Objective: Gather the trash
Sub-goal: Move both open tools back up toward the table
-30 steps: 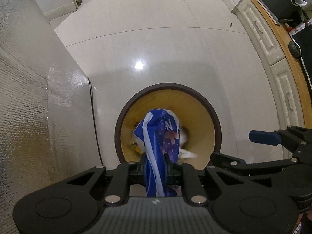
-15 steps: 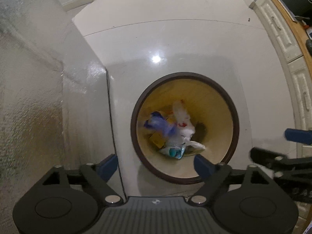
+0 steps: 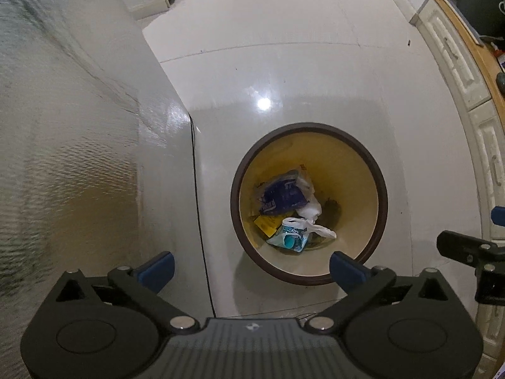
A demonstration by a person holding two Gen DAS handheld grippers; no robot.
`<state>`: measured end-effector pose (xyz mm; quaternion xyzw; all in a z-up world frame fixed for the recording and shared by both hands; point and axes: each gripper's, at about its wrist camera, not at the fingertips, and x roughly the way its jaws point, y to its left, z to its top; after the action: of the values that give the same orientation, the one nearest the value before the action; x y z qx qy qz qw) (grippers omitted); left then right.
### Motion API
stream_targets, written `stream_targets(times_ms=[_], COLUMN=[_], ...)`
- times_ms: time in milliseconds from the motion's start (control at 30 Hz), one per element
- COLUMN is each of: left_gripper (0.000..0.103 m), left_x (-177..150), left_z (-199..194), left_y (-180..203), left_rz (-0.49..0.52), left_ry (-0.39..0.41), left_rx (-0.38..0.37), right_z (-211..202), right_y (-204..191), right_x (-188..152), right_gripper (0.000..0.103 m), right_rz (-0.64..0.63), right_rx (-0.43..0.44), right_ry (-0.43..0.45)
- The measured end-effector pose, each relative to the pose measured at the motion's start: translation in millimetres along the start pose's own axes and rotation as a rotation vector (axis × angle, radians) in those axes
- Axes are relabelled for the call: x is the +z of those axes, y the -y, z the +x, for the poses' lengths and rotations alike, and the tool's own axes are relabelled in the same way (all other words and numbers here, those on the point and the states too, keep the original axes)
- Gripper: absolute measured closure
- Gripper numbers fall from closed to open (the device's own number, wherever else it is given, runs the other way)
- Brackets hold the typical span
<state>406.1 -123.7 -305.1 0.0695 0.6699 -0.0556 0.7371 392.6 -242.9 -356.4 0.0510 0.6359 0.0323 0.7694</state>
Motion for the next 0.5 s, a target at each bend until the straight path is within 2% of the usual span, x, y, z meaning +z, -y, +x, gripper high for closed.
stream_targets(times_ms=[233, 500], left_gripper=[0.0, 0.0], left_x=[-9.6, -19.5], left_z=[-37.3, -87.5], left_y=[-3.0, -1.9], left_rz=[-0.006, -0.009], left_ry=[0.057, 0.162], left_rx=[-0.009, -0.023], right_z=[-29.3, -74.6], right_y=[4.9, 17.4], right_x=[-8.7, -15.6], right_gripper=[0.0, 0.0], right_rz=[0.016, 0.069], right_rx=[-0.015, -0.017], right_ry=[0.049, 0.131])
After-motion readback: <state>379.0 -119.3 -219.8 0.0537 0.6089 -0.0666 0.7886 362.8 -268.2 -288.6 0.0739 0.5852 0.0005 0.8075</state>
